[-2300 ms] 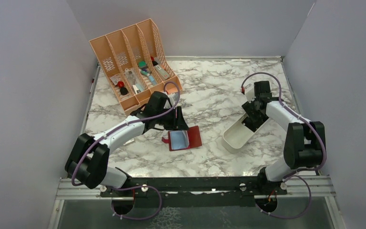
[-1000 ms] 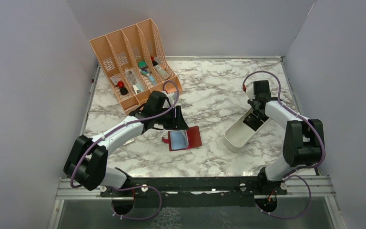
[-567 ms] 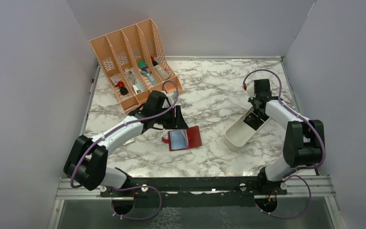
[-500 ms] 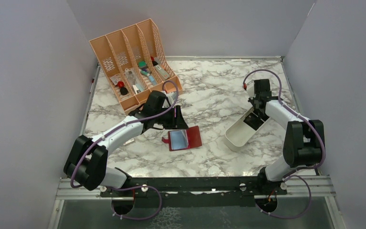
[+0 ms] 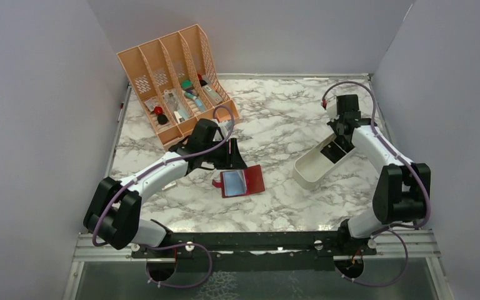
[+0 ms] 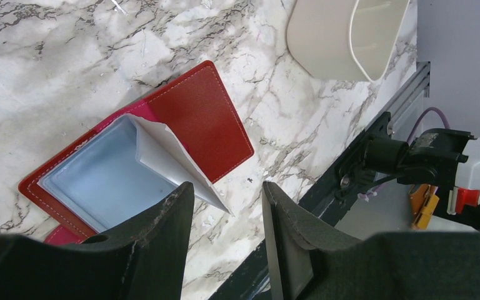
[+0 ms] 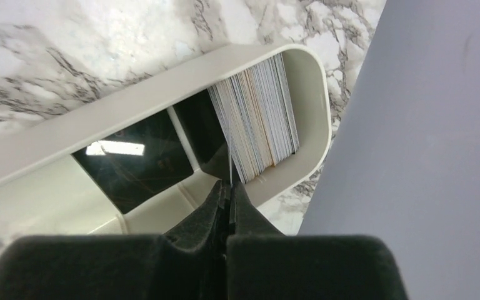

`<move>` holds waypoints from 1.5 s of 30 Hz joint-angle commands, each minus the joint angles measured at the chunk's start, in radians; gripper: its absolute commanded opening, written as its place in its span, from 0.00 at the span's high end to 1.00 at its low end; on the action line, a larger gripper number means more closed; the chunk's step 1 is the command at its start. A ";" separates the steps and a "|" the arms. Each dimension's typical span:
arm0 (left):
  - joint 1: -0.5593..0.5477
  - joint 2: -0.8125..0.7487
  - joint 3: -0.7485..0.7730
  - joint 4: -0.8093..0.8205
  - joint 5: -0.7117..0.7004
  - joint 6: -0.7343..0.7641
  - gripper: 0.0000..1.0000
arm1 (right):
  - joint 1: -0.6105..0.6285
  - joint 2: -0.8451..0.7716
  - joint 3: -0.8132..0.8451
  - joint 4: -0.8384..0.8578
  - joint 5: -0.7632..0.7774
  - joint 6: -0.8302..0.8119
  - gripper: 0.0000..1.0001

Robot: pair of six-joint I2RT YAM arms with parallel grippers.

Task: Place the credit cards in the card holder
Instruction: Pick up the credit card from the storage box.

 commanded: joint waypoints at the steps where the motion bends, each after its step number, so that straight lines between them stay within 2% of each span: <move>1: 0.004 -0.024 0.002 0.020 0.022 0.000 0.53 | 0.014 -0.057 0.067 -0.102 -0.099 0.073 0.99; 8: 0.004 -0.031 -0.015 0.020 -0.003 -0.011 0.53 | 0.064 -0.073 0.154 -0.228 -0.159 0.233 0.99; 14: 0.005 -0.051 -0.030 0.009 -0.034 -0.017 0.53 | 0.123 -0.014 0.326 -0.420 -0.039 0.545 0.99; 18: 0.005 -0.069 -0.039 -0.011 -0.062 -0.021 0.53 | 0.171 0.036 0.468 -0.583 -0.022 0.774 0.99; 24: 0.004 -0.098 -0.067 -0.020 -0.085 -0.048 0.54 | 0.299 0.003 0.538 -0.598 -0.101 0.969 0.99; 31: 0.010 -0.128 -0.102 -0.037 -0.124 -0.060 0.56 | 0.466 -0.008 0.516 -0.518 -0.238 1.063 0.99; 37: 0.050 -0.129 -0.139 -0.035 -0.108 -0.078 0.60 | 0.649 -0.006 0.445 -0.381 -0.332 1.113 0.99; 40: 0.081 -0.125 -0.159 -0.025 -0.083 -0.083 0.63 | 0.704 -0.022 0.381 -0.274 -0.386 1.153 0.99; 45: 0.134 -0.127 -0.207 -0.010 -0.065 -0.090 0.72 | 0.728 -0.076 0.178 -0.002 -0.524 1.244 0.99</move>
